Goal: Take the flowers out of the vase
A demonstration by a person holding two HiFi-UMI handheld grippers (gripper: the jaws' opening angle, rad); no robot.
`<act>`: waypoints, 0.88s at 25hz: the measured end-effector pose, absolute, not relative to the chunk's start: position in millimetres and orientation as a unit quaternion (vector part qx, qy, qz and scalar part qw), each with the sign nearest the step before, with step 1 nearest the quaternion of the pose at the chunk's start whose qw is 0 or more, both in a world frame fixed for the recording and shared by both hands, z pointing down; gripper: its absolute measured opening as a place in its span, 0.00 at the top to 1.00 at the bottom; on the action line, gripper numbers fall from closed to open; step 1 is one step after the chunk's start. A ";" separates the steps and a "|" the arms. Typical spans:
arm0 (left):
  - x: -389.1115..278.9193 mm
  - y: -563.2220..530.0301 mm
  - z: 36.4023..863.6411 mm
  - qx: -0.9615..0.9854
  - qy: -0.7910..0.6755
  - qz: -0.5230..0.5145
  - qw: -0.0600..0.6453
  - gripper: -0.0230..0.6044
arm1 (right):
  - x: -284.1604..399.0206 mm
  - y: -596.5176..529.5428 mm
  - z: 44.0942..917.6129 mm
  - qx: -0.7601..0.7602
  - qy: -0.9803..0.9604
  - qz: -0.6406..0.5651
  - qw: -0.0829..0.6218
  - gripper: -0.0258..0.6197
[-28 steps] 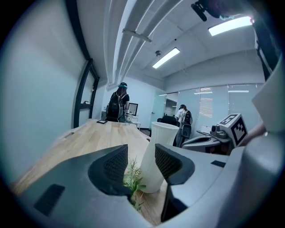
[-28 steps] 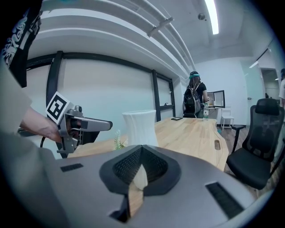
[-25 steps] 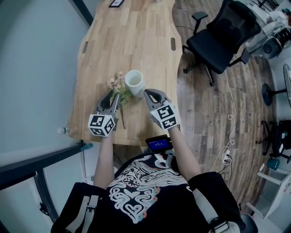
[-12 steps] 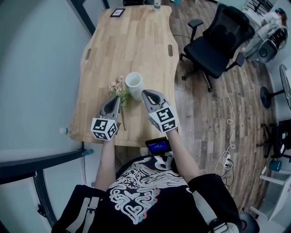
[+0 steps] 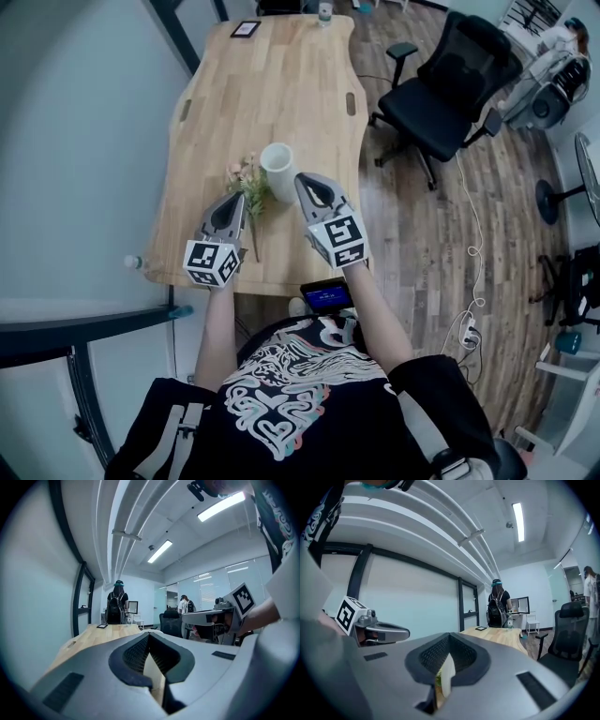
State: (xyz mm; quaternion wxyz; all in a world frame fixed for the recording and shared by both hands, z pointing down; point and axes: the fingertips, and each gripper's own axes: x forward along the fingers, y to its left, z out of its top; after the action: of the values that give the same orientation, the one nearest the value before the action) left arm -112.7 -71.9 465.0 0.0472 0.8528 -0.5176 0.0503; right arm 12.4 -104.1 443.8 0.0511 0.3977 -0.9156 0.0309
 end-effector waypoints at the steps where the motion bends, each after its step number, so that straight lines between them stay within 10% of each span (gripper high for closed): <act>1: -113.3 -71.8 464.0 0.852 -0.518 0.049 0.047 0.96 | 13.3 -104.7 443.8 0.400 -0.914 0.026 0.057 0.95; 22: -115.8 -67.4 438.8 0.857 -0.515 0.009 0.016 0.96 | 17.3 -98.6 424.4 0.431 -0.901 -0.007 0.047 0.95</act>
State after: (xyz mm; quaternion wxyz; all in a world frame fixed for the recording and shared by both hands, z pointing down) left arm -115.8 -67.4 438.8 0.0161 0.8571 -0.5148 0.0093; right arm 17.3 -98.6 424.4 0.0469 0.4310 -0.9011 -0.0072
